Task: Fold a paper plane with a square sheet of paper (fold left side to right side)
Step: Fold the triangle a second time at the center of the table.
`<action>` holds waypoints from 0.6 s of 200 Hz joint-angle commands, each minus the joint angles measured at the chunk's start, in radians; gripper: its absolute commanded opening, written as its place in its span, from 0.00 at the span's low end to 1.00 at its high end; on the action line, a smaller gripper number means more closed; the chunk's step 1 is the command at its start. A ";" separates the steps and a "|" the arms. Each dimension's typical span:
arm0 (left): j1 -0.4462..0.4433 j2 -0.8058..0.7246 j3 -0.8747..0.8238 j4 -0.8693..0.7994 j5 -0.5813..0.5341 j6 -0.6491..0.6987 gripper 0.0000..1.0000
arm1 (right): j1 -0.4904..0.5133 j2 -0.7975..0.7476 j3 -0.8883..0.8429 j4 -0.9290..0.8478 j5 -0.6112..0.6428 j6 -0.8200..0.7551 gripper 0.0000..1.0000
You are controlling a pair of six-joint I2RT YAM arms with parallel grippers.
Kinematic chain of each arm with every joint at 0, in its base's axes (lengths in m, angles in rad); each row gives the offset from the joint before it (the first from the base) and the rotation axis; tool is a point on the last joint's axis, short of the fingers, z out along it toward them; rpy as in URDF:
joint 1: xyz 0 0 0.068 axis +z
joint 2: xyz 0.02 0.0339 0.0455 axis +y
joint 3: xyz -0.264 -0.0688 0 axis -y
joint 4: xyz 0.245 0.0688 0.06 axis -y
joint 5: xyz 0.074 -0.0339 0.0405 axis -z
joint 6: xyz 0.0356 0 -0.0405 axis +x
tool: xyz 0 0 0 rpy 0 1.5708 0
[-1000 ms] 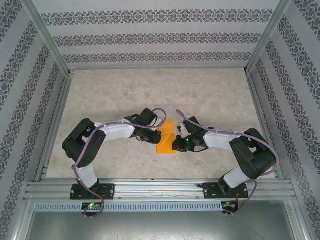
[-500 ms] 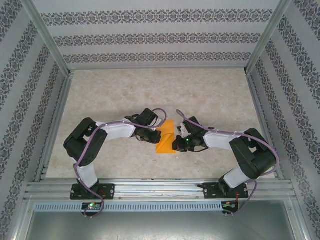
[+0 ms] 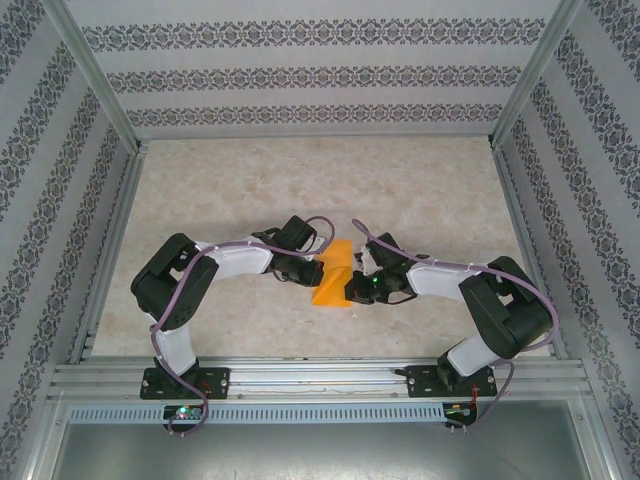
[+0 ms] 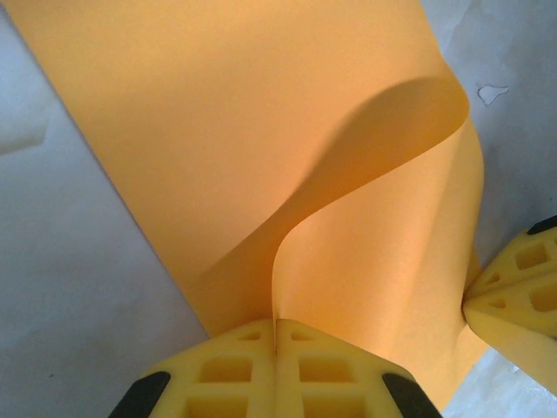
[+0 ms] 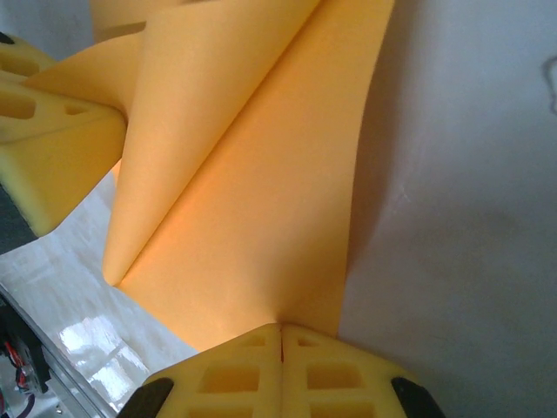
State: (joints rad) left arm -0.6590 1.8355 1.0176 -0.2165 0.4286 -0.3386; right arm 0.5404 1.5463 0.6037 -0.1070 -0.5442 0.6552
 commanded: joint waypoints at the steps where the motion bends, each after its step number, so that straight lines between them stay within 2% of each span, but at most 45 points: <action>1: 0.012 0.041 -0.002 -0.003 -0.008 0.033 0.01 | -0.008 -0.016 0.005 -0.047 -0.009 0.000 0.00; 56: 0.010 0.038 -0.017 -0.012 -0.020 0.036 0.01 | -0.049 -0.130 -0.012 0.080 -0.100 0.075 0.00; 89: 0.010 0.038 -0.016 -0.012 -0.020 0.033 0.01 | -0.020 -0.091 -0.017 0.220 -0.096 0.155 0.00; 120: 0.010 0.037 -0.017 -0.014 -0.023 0.034 0.01 | 0.010 -0.033 0.009 0.276 -0.053 0.186 0.00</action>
State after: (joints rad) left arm -0.6590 1.8378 1.0180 -0.2104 0.4335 -0.3317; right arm 0.5282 1.4681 0.5987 0.0818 -0.6167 0.7918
